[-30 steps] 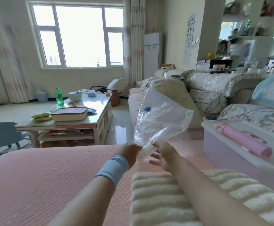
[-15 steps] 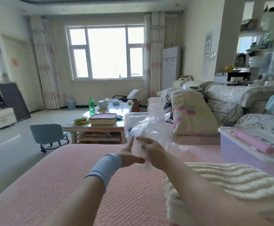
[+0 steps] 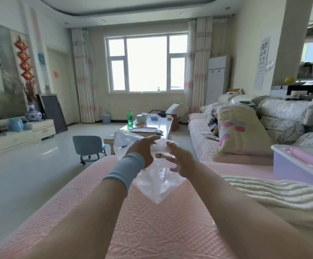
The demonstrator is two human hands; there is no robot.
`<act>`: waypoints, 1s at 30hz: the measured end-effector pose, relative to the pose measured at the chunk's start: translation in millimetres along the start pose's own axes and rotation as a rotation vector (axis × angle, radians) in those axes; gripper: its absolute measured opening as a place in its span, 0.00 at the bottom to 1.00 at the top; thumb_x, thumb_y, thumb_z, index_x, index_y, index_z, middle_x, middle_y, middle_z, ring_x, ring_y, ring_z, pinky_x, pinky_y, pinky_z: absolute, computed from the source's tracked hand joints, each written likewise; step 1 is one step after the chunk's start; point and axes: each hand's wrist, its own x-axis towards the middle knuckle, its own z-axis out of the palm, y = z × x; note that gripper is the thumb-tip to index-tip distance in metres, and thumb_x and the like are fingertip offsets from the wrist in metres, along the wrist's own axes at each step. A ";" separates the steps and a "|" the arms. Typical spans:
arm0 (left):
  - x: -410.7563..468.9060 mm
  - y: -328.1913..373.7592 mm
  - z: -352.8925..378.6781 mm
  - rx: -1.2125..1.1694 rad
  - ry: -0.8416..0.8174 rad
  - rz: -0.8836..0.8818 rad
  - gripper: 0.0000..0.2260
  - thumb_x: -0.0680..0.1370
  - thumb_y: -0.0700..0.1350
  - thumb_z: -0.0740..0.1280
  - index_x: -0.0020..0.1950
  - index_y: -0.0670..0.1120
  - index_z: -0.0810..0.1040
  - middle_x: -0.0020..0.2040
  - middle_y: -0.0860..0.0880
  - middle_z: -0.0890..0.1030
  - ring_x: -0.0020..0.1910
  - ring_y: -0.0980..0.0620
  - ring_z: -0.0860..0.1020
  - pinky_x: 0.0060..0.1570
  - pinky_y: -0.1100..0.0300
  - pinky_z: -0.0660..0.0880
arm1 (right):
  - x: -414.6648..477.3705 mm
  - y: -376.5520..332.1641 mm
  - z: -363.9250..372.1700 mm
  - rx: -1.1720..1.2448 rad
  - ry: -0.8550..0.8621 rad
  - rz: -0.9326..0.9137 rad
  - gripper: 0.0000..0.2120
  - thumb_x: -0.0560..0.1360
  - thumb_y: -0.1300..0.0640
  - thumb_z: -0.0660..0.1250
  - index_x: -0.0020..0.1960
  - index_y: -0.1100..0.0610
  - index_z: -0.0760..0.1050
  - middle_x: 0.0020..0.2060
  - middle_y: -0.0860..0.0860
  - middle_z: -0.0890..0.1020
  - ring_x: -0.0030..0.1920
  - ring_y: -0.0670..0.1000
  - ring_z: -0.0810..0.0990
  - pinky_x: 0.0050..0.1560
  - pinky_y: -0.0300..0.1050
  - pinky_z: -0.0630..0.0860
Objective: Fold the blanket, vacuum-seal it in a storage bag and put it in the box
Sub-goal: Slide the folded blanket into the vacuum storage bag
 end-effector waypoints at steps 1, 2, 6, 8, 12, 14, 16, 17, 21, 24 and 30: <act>-3.0 5.5 -1.8 0.029 -0.077 0.021 0.33 0.74 0.31 0.64 0.75 0.57 0.63 0.70 0.52 0.73 0.67 0.50 0.73 0.64 0.58 0.71 | -4.2 0.6 -2.8 0.056 0.024 -0.033 0.16 0.78 0.51 0.70 0.63 0.57 0.75 0.64 0.57 0.78 0.61 0.58 0.79 0.58 0.59 0.76; -6.6 12.3 -0.2 0.031 -0.166 0.039 0.33 0.75 0.34 0.65 0.76 0.57 0.61 0.71 0.53 0.72 0.67 0.52 0.72 0.66 0.59 0.69 | -10.2 0.8 -8.5 0.115 0.043 -0.079 0.15 0.79 0.58 0.69 0.65 0.58 0.74 0.63 0.60 0.79 0.58 0.59 0.81 0.51 0.56 0.81; -17.5 35.9 31.1 -0.177 -0.375 0.045 0.40 0.71 0.50 0.76 0.77 0.58 0.57 0.74 0.52 0.67 0.71 0.49 0.68 0.71 0.50 0.66 | -27.1 3.8 -58.5 0.139 0.299 -0.305 0.21 0.78 0.72 0.60 0.66 0.55 0.77 0.52 0.60 0.81 0.46 0.60 0.85 0.35 0.49 0.82; -20.7 40.3 54.5 -0.186 -0.431 0.034 0.43 0.69 0.56 0.76 0.77 0.61 0.55 0.77 0.53 0.62 0.73 0.47 0.64 0.72 0.48 0.64 | -33.5 8.4 -93.5 0.027 0.492 -0.307 0.18 0.77 0.71 0.63 0.63 0.59 0.78 0.45 0.56 0.81 0.39 0.57 0.84 0.31 0.45 0.81; -23.4 37.0 107.1 -0.114 -0.520 0.025 0.47 0.67 0.59 0.77 0.78 0.62 0.51 0.79 0.55 0.52 0.77 0.47 0.55 0.73 0.47 0.59 | -42.3 28.9 -164.2 -0.402 0.884 -0.128 0.15 0.73 0.63 0.72 0.59 0.57 0.80 0.46 0.52 0.83 0.42 0.55 0.83 0.44 0.44 0.79; -24.6 38.3 133.6 -0.092 -0.535 -0.003 0.51 0.66 0.59 0.77 0.78 0.61 0.47 0.80 0.54 0.47 0.78 0.46 0.52 0.74 0.44 0.57 | -44.9 38.9 -180.7 -0.486 0.943 -0.100 0.17 0.74 0.57 0.72 0.62 0.58 0.77 0.57 0.56 0.83 0.56 0.59 0.81 0.57 0.49 0.76; -24.5 40.5 157.0 -0.066 -0.511 -0.033 0.54 0.64 0.60 0.78 0.78 0.62 0.44 0.80 0.53 0.45 0.78 0.45 0.51 0.74 0.45 0.57 | -41.8 47.0 -184.0 -0.544 0.924 -0.062 0.20 0.75 0.55 0.71 0.65 0.60 0.74 0.61 0.58 0.81 0.61 0.60 0.79 0.59 0.49 0.74; -24.5 41.3 166.8 -0.070 -0.491 -0.043 0.55 0.63 0.61 0.78 0.78 0.62 0.43 0.80 0.53 0.45 0.78 0.45 0.51 0.74 0.46 0.58 | -38.9 48.8 -181.9 -0.573 0.904 -0.024 0.22 0.75 0.53 0.71 0.65 0.63 0.74 0.60 0.60 0.81 0.61 0.60 0.79 0.58 0.49 0.74; -30.1 32.8 201.3 -0.169 -0.443 -0.080 0.59 0.60 0.62 0.78 0.78 0.60 0.41 0.80 0.49 0.46 0.78 0.46 0.49 0.75 0.46 0.56 | -27.3 56.2 -161.5 -0.247 0.597 0.118 0.10 0.78 0.55 0.64 0.51 0.62 0.77 0.39 0.58 0.82 0.34 0.56 0.80 0.33 0.45 0.75; -30.7 18.2 208.5 -0.299 -0.337 -0.050 0.58 0.61 0.58 0.80 0.79 0.57 0.43 0.80 0.48 0.47 0.79 0.49 0.47 0.76 0.48 0.55 | -19.0 55.2 -151.9 0.282 0.232 0.153 0.12 0.85 0.57 0.53 0.55 0.62 0.73 0.37 0.58 0.80 0.25 0.52 0.76 0.25 0.42 0.76; -24.9 18.8 189.2 -0.322 0.168 0.103 0.54 0.55 0.69 0.75 0.76 0.56 0.56 0.77 0.49 0.54 0.74 0.50 0.54 0.72 0.49 0.55 | -4.6 23.8 -149.0 0.946 0.094 -0.075 0.19 0.86 0.52 0.52 0.56 0.65 0.75 0.45 0.64 0.81 0.41 0.61 0.83 0.27 0.54 0.81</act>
